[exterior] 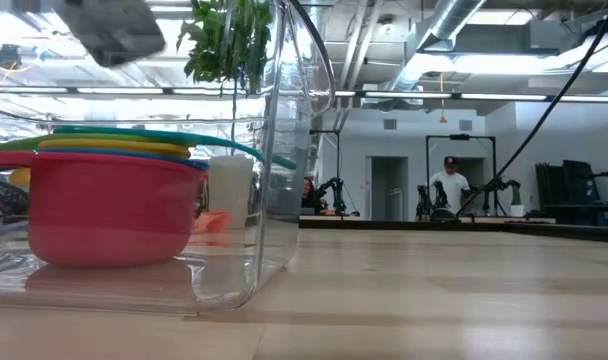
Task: Nest measuring cups in basket
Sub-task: Stack the light blue measuring cup on top of the green measuring cup
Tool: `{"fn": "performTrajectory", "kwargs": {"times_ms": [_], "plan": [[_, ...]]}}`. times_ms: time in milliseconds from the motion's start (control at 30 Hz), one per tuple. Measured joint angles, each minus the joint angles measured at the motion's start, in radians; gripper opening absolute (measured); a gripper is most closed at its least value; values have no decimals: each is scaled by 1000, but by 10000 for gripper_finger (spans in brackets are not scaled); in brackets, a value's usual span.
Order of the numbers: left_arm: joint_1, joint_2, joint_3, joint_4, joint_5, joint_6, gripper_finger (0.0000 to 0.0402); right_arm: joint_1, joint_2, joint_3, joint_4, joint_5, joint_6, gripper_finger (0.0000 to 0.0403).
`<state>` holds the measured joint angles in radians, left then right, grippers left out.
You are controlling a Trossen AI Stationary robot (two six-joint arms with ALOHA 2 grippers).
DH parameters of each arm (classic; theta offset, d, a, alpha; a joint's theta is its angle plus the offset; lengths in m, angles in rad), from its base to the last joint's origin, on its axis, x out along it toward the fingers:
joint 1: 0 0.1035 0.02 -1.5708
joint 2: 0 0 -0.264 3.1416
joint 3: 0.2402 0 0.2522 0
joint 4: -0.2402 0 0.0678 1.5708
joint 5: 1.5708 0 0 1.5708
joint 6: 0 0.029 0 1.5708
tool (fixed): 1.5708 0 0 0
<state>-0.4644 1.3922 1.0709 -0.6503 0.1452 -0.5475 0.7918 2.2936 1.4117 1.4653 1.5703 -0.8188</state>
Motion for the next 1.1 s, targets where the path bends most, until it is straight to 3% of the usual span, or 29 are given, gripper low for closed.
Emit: {"fn": "performTrajectory", "kwargs": {"times_ms": [167,300,433,567,733,900,1100], "plan": [[0,-35,139,-390,-102,53,192,-55,0,0,79,0,-120,108],[-21,-76,167,-561,-235,75,192,-118,-8,0,81,1,-150,108],[-59,-116,165,-665,-328,13,192,-169,-95,0,6,4,-152,108],[-135,-183,93,-613,-435,-49,192,-215,-211,0,-130,3,-151,108],[-245,-270,-117,-418,-496,-253,192,-267,-298,0,-293,2,-151,108],[-338,-294,-313,-173,-483,-415,192,-250,-299,-1,-374,2,-152,108],[-414,-295,-361,-111,-489,-510,192,-193,-292,-1,-383,-13,-48,108]]}}
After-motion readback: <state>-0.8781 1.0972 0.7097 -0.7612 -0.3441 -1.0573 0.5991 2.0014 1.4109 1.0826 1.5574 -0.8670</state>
